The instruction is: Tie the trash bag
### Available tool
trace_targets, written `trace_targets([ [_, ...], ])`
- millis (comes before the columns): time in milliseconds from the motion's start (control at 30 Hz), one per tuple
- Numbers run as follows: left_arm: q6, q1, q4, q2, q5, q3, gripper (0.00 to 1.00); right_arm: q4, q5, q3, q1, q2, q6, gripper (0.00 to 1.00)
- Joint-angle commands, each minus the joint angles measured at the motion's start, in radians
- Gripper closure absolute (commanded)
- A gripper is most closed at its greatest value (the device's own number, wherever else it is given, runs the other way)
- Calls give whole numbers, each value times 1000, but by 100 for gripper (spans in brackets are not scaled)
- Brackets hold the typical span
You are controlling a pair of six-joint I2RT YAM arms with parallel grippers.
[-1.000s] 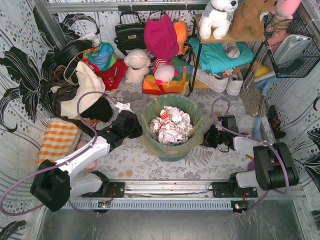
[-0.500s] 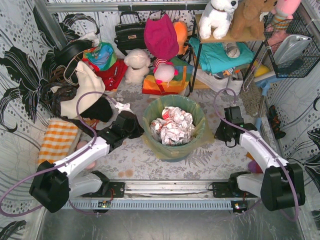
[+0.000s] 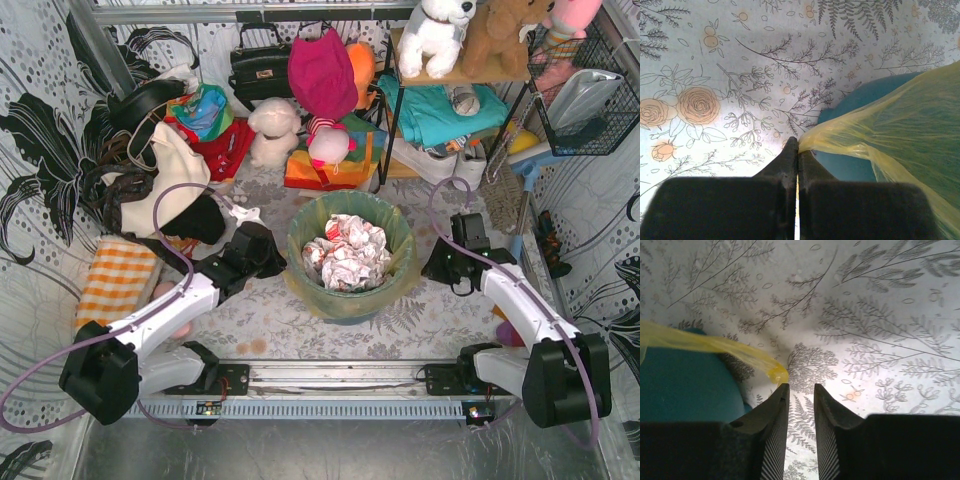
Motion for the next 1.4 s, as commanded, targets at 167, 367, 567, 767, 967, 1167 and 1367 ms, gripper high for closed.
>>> trace_targets([
  [167, 19, 5, 16, 12, -17, 12, 100, 174, -252, -108, -5, 30, 88, 57],
  [367, 18, 6, 16, 11, -16, 9, 100, 299, -362, -176, -5, 70, 154, 51],
  [567, 18, 5, 17, 13, -14, 6, 100, 450, -502, -230, -4, 148, 220, 51],
  [767, 17, 5, 20, 13, -13, 7, 100, 476, -569, -233, -4, 201, 216, 52],
  [967, 15, 5, 23, 18, -11, 5, 100, 488, -594, -227, 0, 279, 199, 59],
  [1167, 14, 6, 24, 13, -10, 2, 100, 517, -594, -225, 1, 318, 204, 68],
  [1367, 14, 5, 23, 18, -8, 2, 100, 546, -592, -227, 1, 335, 219, 84],
])
